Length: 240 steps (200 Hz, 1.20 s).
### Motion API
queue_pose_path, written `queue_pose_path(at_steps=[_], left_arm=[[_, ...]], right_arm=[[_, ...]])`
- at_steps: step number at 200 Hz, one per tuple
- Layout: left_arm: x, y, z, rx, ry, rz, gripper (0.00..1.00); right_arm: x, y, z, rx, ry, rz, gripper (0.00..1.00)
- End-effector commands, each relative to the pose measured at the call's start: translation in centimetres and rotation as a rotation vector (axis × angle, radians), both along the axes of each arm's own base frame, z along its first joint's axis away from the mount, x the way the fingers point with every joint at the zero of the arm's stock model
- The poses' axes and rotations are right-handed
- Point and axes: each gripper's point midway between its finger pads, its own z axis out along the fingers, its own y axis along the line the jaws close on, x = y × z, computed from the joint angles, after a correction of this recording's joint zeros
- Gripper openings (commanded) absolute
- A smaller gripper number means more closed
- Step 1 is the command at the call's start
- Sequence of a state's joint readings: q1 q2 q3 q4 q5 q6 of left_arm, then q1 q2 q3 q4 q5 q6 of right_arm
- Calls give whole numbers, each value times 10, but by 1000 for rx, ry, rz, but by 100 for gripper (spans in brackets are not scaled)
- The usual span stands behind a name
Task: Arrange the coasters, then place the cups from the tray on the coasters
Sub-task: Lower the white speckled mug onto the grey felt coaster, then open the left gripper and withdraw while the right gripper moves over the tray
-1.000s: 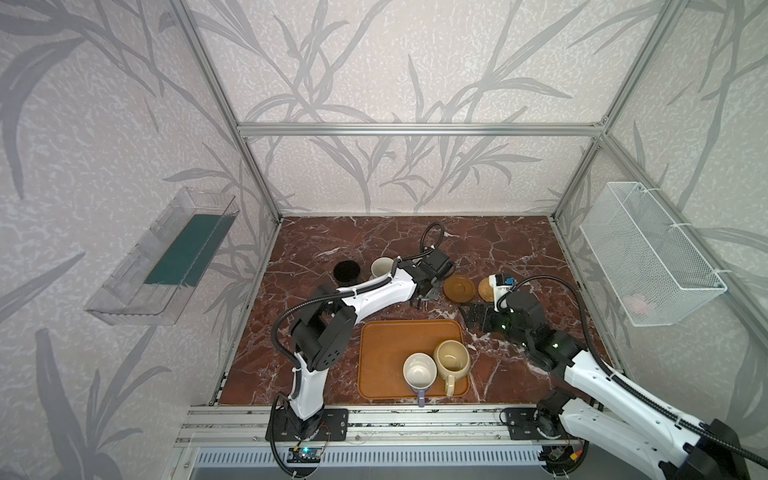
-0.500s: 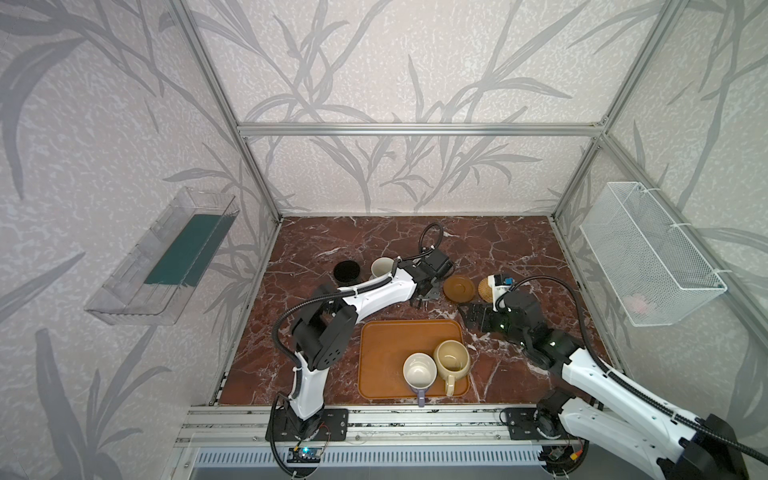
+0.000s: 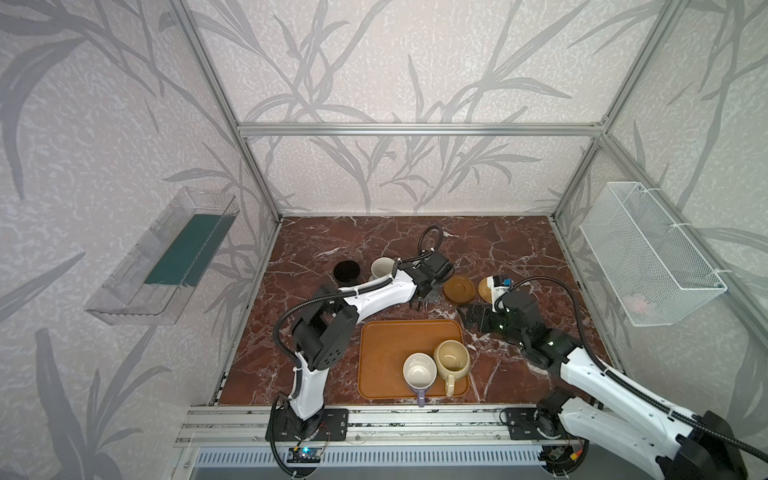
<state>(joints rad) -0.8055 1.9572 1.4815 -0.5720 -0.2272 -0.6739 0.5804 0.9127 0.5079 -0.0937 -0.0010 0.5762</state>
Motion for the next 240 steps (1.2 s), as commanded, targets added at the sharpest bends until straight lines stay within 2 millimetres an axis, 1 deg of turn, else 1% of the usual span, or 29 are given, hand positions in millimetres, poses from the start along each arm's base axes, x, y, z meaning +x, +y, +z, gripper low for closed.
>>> queue_pose_path(at_steps=[1,20,33,49,61,83,100,106,124,138,154,166,172,184,198,216,218,235,240], left_arm=[[7,0,5,-11,-38,27,17],[7,0,6,-11,-40,25,25],[7,0,6,-12,-40,24,34],[7,0,7,-15,-39,21,37],[7,-1,9,-19,-39,20,41],[5,-2,10,-25,-39,18,42],[4,-2,13,-36,-41,17,46],[3,-4,15,-45,-40,12,50],[2,-6,25,-75,-49,8,56],[1,-7,32,-98,-57,6,58],[0,-7,42,-120,-73,6,68],[-3,-7,47,-135,-77,1,73],[-4,-7,50,-147,-79,-5,78],[-7,-8,57,-166,-83,-14,84],[-10,-7,62,-182,-89,-20,87],[-15,-5,76,-206,-109,-28,88],[-15,-4,80,-212,-115,-30,88],[-21,-2,92,-241,-128,-44,99],[-23,-2,95,-254,-129,-49,99]], right_arm=[[4,0,2,13,-11,-10,99],[4,1,3,14,-12,-9,99],[4,1,3,14,-10,-8,99],[4,1,2,14,-9,-7,99],[4,2,1,14,-4,-5,99],[4,2,1,15,-1,-4,99],[4,2,0,15,0,-5,99],[4,2,0,16,0,-6,99],[4,2,0,15,1,-5,99],[4,2,0,17,2,-5,99],[3,3,1,20,5,-2,99],[3,3,1,21,7,-2,99],[3,3,1,22,9,-1,99],[2,3,2,24,10,-1,99],[2,3,3,25,11,2,99],[1,5,5,30,12,9,99],[1,5,5,31,11,11,99],[-1,10,8,29,17,42,99],[-1,11,8,20,13,56,99]])
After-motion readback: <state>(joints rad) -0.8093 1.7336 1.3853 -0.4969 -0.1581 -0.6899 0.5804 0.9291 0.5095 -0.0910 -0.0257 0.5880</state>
